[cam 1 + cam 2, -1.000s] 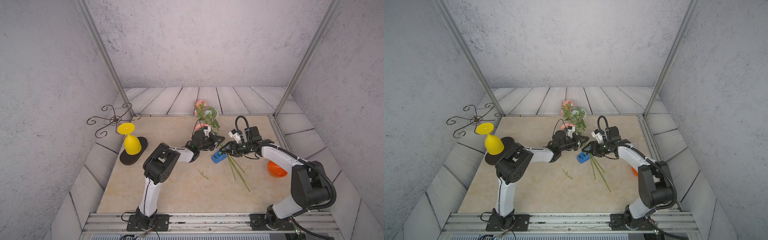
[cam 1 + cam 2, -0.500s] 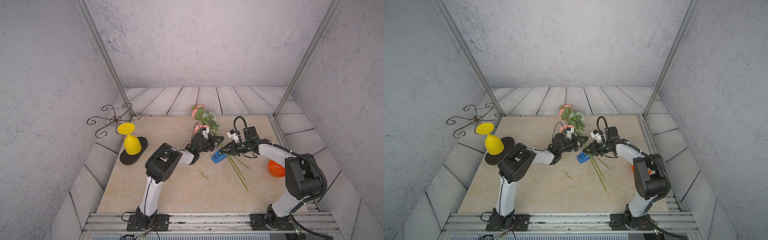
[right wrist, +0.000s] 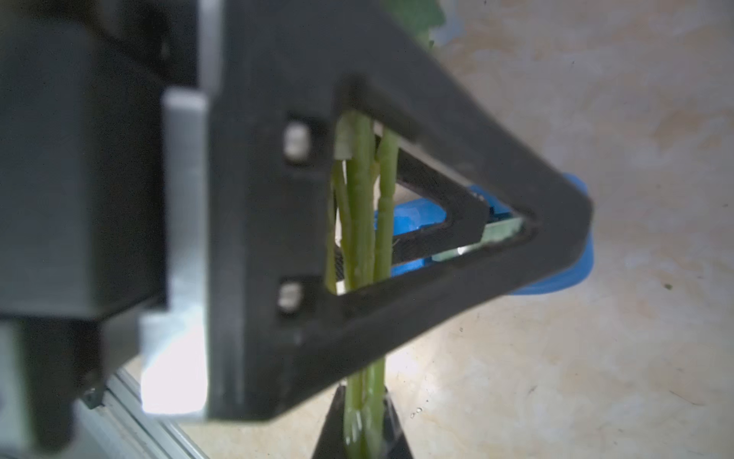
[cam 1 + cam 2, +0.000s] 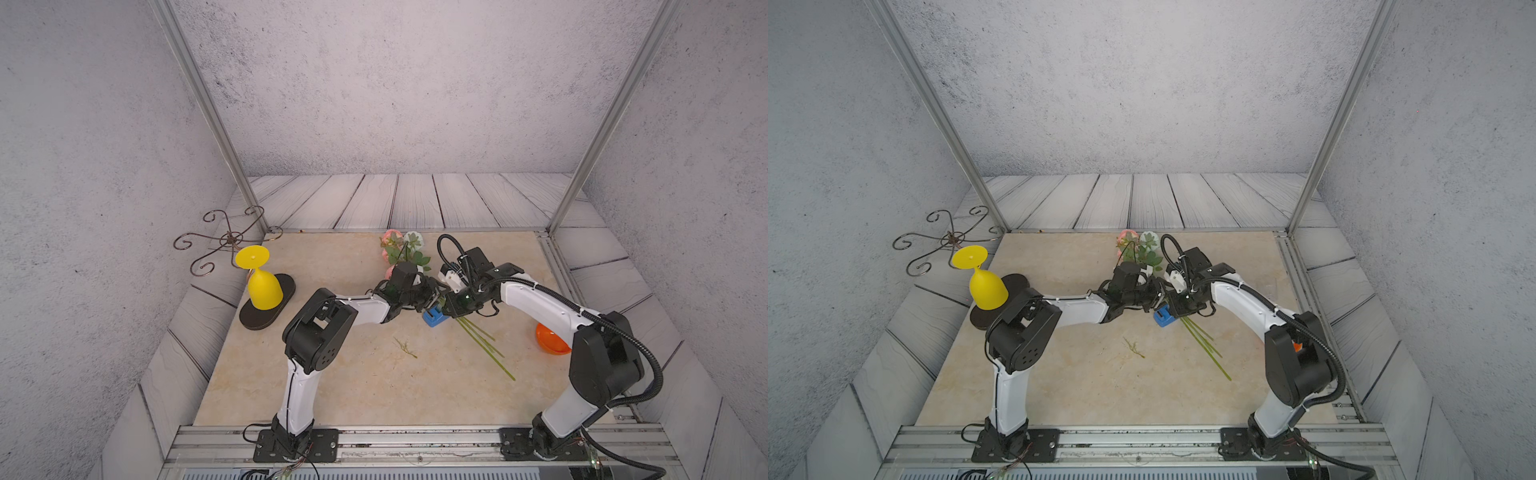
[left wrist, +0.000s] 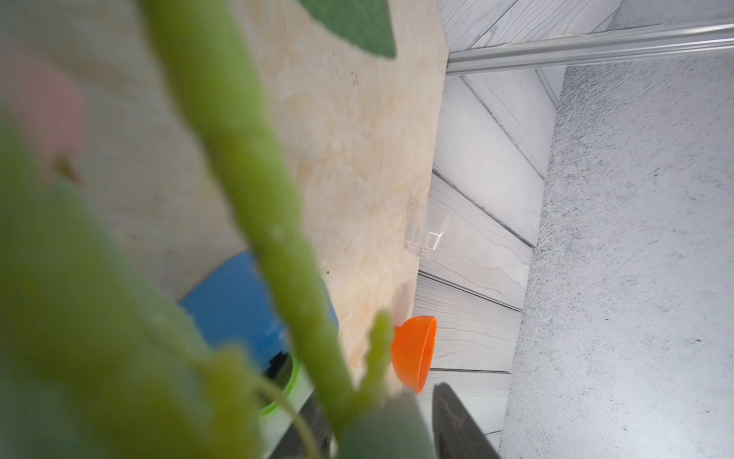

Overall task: Wrap bouquets with tape
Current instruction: Wrap the tape around the bouquet.

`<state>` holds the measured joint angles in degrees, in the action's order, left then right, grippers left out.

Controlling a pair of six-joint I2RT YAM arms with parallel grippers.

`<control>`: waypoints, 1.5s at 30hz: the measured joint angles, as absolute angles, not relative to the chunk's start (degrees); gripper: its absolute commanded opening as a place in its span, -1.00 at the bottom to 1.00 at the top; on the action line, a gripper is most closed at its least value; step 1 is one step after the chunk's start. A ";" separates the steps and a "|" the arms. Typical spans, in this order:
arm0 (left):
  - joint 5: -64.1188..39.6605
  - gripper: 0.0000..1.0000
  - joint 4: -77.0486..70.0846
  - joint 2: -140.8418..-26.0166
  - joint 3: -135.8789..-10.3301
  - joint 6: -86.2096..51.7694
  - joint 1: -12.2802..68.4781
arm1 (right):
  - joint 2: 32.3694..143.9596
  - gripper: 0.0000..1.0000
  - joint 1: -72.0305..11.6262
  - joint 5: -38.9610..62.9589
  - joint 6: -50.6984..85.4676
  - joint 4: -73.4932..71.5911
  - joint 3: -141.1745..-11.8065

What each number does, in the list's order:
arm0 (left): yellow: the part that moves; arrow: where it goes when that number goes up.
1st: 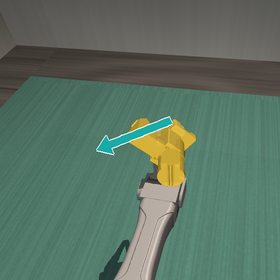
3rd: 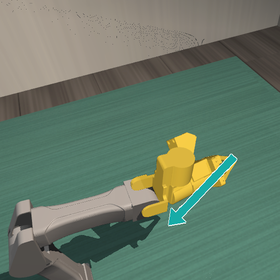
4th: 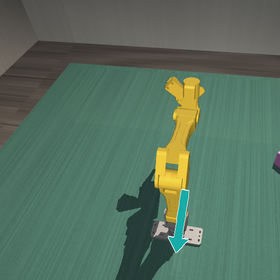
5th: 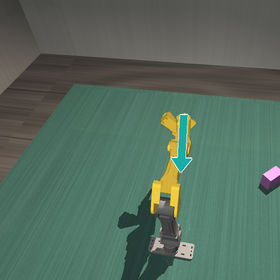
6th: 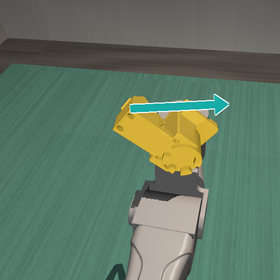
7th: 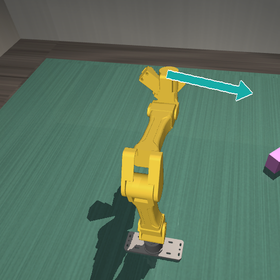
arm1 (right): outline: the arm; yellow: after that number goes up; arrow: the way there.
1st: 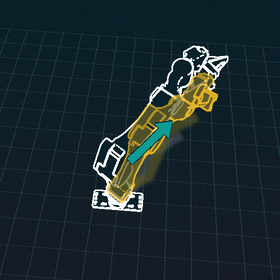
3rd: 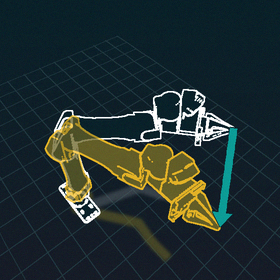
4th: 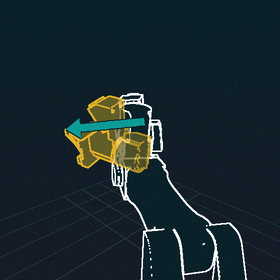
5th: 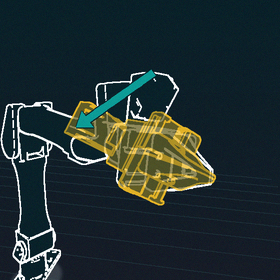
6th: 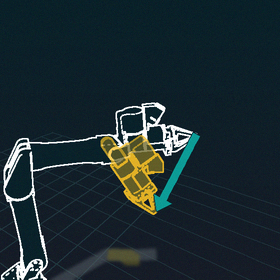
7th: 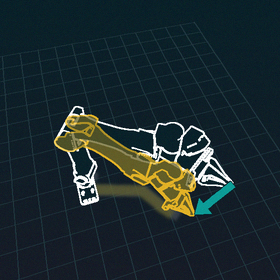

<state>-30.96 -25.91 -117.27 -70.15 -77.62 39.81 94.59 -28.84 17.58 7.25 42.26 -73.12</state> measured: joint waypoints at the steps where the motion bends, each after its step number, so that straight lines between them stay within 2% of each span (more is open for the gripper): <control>1: -31.09 -0.06 -24.91 -117.23 -70.57 -77.62 39.83 | 94.59 -1.00 -29.58 15.79 6.68 42.63 -73.41; 4: -31.48 -0.26 -22.61 -117.25 -71.37 -78.56 39.88 | 94.35 -1.00 -31.64 11.09 5.02 43.07 -73.43; 6: -31.97 -0.56 -21.10 -117.40 -72.16 -79.42 39.88 | 93.95 -1.00 -32.73 8.47 4.25 43.13 -73.43; 8: -32.29 -1.00 -21.47 -117.40 -72.53 -81.73 39.75 | 93.45 -1.00 -33.23 6.94 3.84 43.09 -73.21; 12: -32.69 -1.00 -22.50 -117.38 -73.28 -82.98 39.51 | 92.31 -0.99 -33.50 6.09 3.99 40.91 -71.81; 14: -32.93 -1.00 -23.46 -117.38 -73.23 -83.35 39.51 | 91.55 -0.91 -33.47 5.89 4.21 40.21 -71.05; 15: -33.01 -1.00 -23.99 -117.38 -73.08 -83.77 39.51 | 91.18 -0.78 -33.45 5.85 4.32 39.70 -70.61; 17: -33.06 -1.00 -26.20 -117.38 -72.18 -84.25 39.48 | 90.32 -0.25 -33.15 6.46 4.62 38.65 -69.36; 21: -33.47 -1.00 -29.52 -117.38 -71.22 -83.48 39.00 | 87.85 0.21 -29.39 13.32 6.83 37.78 -66.24; 23: -33.58 -1.00 -32.77 -117.47 -70.67 -83.40 38.44 | 85.52 0.49 -24.12 19.64 9.67 35.62 -63.29; 26: -33.12 -1.00 -40.49 -118.63 -70.15 -83.99 37.74 | 82.67 0.74 -16.34 31.40 15.38 30.96 -59.31; 31: -33.52 -1.00 -49.12 -120.51 -69.23 -84.03 37.06 | 84.27 0.73 -11.97 48.71 25.74 19.92 -56.10; 36: -33.67 -1.00 -54.11 -121.10 -67.83 -83.83 36.86 | 87.59 0.64 -12.05 57.80 36.95 6.74 -51.86; 41: -33.15 -1.00 -59.13 -121.82 -66.76 -83.96 36.86 | 94.50 0.32 -11.81 62.67 43.99 -4.10 -51.16; 45: -31.88 -1.00 -61.69 -121.95 -65.60 -83.77 36.86 | 99.90 -0.06 -11.81 66.94 56.29 -21.96 -47.90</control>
